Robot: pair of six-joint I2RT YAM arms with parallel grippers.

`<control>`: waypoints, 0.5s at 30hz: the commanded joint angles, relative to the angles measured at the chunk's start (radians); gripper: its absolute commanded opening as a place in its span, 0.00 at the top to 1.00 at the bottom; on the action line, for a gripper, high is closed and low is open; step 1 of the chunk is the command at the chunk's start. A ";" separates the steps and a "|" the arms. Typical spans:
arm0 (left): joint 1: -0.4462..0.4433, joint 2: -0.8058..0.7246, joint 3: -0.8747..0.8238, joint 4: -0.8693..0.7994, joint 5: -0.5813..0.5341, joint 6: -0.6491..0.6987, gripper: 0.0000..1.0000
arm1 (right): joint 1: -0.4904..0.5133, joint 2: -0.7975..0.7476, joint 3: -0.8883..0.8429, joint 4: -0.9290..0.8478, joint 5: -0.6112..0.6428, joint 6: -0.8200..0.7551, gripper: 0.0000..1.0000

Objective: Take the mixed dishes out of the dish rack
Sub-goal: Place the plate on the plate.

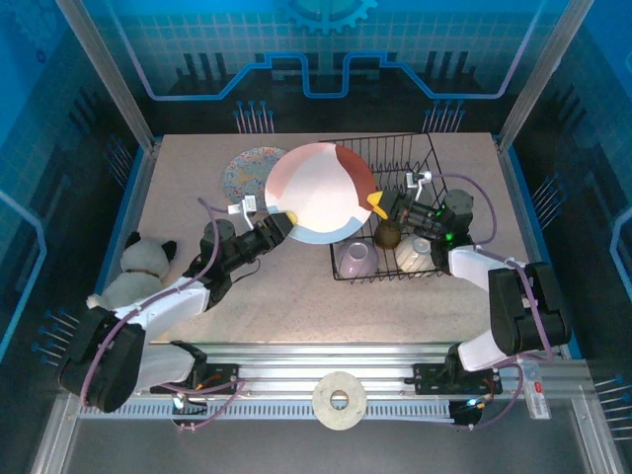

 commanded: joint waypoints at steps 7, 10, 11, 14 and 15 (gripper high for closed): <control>-0.017 0.014 0.017 0.119 -0.047 -0.044 0.76 | 0.007 -0.005 0.002 0.059 -0.017 -0.015 1.00; -0.021 0.011 0.018 0.114 -0.051 -0.056 0.91 | 0.010 -0.008 0.003 0.043 -0.015 -0.028 1.00; -0.021 0.011 0.017 0.114 -0.054 -0.061 0.95 | 0.010 -0.008 0.003 0.040 -0.015 -0.031 1.00; -0.025 0.005 0.017 0.112 -0.065 -0.076 1.00 | 0.010 -0.013 0.003 0.036 -0.014 -0.038 1.00; -0.026 0.002 0.016 0.108 -0.071 -0.081 1.00 | 0.009 -0.016 0.003 0.027 -0.013 -0.045 1.00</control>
